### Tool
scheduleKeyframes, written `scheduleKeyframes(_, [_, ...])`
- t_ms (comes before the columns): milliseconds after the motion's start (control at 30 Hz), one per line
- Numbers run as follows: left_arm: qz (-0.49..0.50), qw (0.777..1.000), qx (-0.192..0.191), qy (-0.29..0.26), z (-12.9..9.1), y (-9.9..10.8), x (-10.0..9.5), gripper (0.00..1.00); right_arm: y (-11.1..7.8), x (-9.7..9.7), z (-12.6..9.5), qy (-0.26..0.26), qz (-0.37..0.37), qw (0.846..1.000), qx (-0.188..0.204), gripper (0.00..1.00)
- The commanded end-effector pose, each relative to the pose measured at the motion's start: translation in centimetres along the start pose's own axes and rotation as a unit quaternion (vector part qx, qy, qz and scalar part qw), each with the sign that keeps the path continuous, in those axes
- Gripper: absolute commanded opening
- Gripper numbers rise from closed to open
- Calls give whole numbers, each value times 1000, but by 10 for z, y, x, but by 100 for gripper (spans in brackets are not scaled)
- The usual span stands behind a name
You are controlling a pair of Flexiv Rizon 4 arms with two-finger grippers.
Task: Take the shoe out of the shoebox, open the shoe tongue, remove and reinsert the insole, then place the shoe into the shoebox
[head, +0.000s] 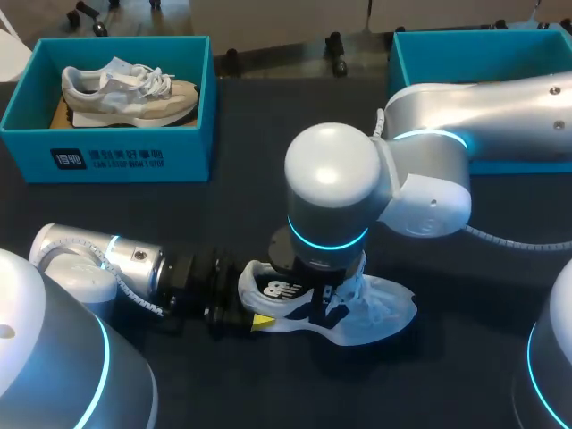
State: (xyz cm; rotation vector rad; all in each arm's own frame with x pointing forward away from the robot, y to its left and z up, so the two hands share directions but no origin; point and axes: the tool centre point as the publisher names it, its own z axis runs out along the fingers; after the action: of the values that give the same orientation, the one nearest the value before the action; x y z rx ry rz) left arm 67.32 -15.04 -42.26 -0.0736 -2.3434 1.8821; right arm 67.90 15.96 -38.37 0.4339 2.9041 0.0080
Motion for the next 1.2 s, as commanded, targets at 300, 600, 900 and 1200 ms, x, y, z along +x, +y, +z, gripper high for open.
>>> scheduleKeyframes(300, [0,1000,-1,0,-2,0,0,0,-4,-14,-2,1,-10,1000,-16,33])
scheduleKeyframes(600, [0,1000,-1,0,-2,0,0,0,-3,-17,7,33,-9,999,-16,29])
scheduleKeyframes(900, [0,1000,-1,0,-2,0,0,0,5,-2,10,42,-8,999,-18,24])
scheduleKeyframes(1200, [0,1000,-1,0,-2,0,0,0,5,-2,13,24,-4,1000,-17,31])
